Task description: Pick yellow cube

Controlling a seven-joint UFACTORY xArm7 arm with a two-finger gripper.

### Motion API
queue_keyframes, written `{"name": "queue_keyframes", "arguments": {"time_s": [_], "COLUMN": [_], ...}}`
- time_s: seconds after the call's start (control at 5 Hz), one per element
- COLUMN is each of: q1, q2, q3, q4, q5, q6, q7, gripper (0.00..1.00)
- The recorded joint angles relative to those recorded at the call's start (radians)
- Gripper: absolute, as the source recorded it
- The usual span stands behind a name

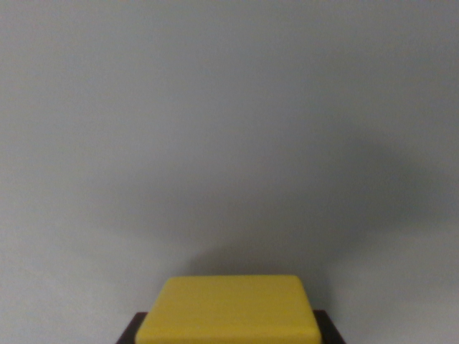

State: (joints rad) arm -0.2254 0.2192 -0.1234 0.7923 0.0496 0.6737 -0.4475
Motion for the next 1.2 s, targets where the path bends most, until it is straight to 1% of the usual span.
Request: {"name": "queue_keyframes", "arguments": {"time_s": [0.2, 0.4, 0.6, 0.8, 1.0, 1.2], "q1": [0.0003, 0.0003, 0.0008, 0.0008, 0.0013, 0.0013], "q2": [-0.008, -0.008, -0.019, -0.019, -0.031, -0.031], "q3": [0.000, 0.000, 0.000, 0.000, -0.001, -0.001], "q4": [0.011, 0.011, 0.025, 0.025, 0.041, 0.041], "q5": [-0.0015, -0.0015, -0.0033, -0.0033, -0.0056, -0.0056], "q6": [0.019, 0.019, 0.043, 0.043, 0.072, 0.072], "q7": [0.001, 0.001, 0.003, 0.003, 0.004, 0.004], "gripper": [1.00, 1.00, 1.00, 1.00, 1.00, 1.00]}}
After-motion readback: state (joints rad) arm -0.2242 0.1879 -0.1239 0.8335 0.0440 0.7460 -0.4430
